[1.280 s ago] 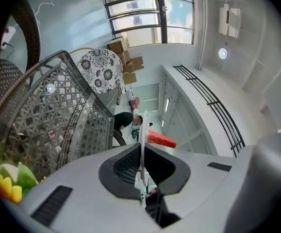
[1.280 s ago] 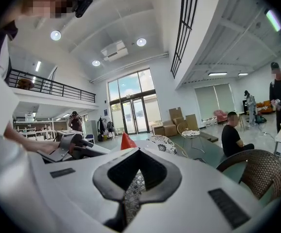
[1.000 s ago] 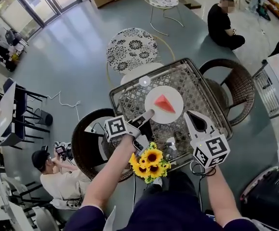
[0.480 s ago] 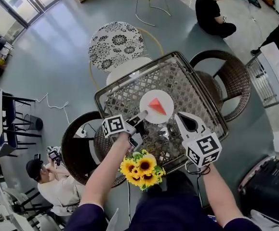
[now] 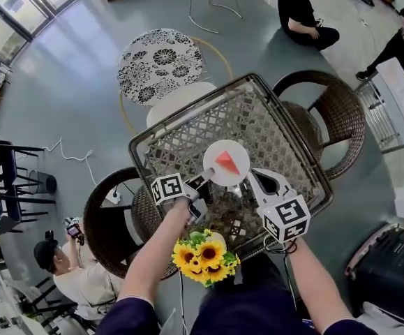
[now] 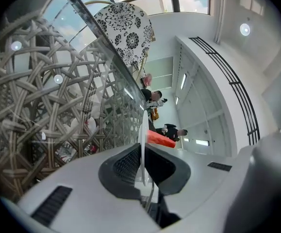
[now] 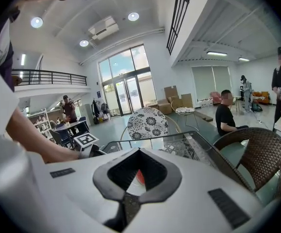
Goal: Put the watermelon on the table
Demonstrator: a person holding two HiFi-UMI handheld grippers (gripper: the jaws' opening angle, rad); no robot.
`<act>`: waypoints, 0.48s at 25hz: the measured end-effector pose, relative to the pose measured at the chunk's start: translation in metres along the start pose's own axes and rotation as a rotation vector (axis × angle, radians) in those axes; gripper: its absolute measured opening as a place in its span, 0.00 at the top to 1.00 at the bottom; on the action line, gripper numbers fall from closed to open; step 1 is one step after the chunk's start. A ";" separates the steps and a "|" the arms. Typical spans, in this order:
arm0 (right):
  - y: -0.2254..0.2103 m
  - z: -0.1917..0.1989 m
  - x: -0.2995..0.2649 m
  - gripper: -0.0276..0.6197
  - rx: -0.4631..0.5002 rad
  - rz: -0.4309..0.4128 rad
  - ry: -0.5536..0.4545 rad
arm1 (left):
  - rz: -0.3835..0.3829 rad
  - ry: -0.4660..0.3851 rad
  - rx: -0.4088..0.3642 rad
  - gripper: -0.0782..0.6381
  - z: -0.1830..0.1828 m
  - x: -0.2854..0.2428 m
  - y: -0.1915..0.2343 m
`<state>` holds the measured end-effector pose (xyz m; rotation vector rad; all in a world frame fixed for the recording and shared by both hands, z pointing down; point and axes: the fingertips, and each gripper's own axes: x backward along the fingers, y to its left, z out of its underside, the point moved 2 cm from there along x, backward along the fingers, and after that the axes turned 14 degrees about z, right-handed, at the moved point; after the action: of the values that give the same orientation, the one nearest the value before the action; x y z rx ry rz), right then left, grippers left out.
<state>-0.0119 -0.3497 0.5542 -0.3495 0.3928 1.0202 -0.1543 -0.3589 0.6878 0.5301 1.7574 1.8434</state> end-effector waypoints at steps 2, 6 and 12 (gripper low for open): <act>-0.004 0.010 -0.007 0.95 0.003 0.017 0.019 | -0.007 0.006 0.006 0.87 0.002 -0.003 0.005; -0.012 0.025 -0.014 0.95 -0.013 0.038 0.047 | -0.021 0.011 0.025 0.87 0.006 -0.009 0.015; -0.016 0.038 -0.019 0.95 -0.022 0.047 0.074 | -0.043 0.027 0.048 0.87 0.008 -0.012 0.029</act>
<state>-0.0007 -0.3542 0.5984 -0.4005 0.4583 1.0608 -0.1426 -0.3604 0.7183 0.4844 1.8215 1.7911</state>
